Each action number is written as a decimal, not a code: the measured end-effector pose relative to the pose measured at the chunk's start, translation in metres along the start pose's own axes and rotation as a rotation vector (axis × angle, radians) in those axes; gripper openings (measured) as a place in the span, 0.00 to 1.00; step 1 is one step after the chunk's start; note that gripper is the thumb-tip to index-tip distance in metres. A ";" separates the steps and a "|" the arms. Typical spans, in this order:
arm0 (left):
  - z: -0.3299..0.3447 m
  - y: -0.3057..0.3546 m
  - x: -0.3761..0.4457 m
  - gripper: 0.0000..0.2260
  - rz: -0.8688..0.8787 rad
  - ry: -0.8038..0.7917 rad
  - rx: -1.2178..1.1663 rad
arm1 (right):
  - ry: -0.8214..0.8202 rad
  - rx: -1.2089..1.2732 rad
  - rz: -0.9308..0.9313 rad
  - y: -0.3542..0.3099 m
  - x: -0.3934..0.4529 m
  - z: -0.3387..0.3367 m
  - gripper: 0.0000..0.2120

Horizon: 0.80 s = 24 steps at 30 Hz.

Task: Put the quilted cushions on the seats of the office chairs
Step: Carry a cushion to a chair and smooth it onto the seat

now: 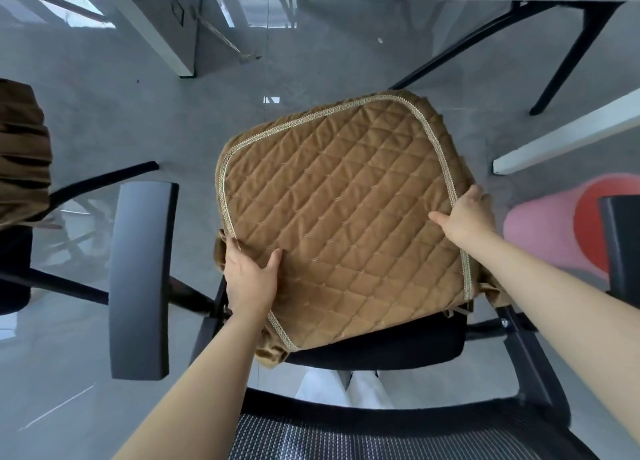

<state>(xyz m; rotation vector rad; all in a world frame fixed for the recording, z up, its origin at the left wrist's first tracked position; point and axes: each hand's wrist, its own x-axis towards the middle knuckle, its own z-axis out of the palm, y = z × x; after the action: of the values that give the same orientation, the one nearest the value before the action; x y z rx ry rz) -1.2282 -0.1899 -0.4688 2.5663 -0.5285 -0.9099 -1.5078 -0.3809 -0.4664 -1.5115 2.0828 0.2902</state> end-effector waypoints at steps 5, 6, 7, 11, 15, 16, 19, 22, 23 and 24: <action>-0.003 0.006 0.010 0.44 -0.043 -0.007 -0.010 | -0.081 -0.029 0.045 0.005 -0.011 -0.008 0.38; -0.004 0.006 0.009 0.44 -0.050 -0.008 -0.003 | -0.075 -0.016 0.041 0.009 -0.016 -0.007 0.38; -0.004 0.006 0.007 0.44 -0.051 -0.011 0.011 | -0.067 -0.003 0.042 0.015 -0.023 -0.005 0.38; -0.007 0.002 -0.011 0.44 -0.027 -0.051 0.072 | -0.071 0.076 0.082 0.047 -0.056 0.002 0.36; -0.009 -0.008 -0.033 0.45 -0.028 -0.087 0.129 | -0.118 0.030 0.088 0.079 -0.092 0.012 0.30; -0.010 -0.011 -0.038 0.45 -0.037 -0.092 0.136 | -0.125 0.027 0.100 0.085 -0.099 0.016 0.28; -0.012 -0.017 -0.049 0.45 -0.072 -0.121 0.164 | -0.157 0.023 0.103 0.099 -0.109 0.024 0.22; -0.012 -0.012 -0.052 0.44 -0.052 -0.123 0.241 | -0.190 -0.044 0.104 0.099 -0.104 0.021 0.21; -0.012 -0.009 -0.051 0.43 -0.012 -0.109 0.263 | -0.175 -0.083 0.111 0.095 -0.102 0.017 0.20; -0.012 -0.005 -0.048 0.42 0.040 -0.088 0.286 | -0.147 -0.116 0.112 0.088 -0.097 0.012 0.21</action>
<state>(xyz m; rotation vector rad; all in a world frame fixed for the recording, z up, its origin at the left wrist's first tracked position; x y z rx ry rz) -1.2538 -0.1615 -0.4376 2.7643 -0.7845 -1.0009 -1.5646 -0.2659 -0.4362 -1.3959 2.0668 0.5561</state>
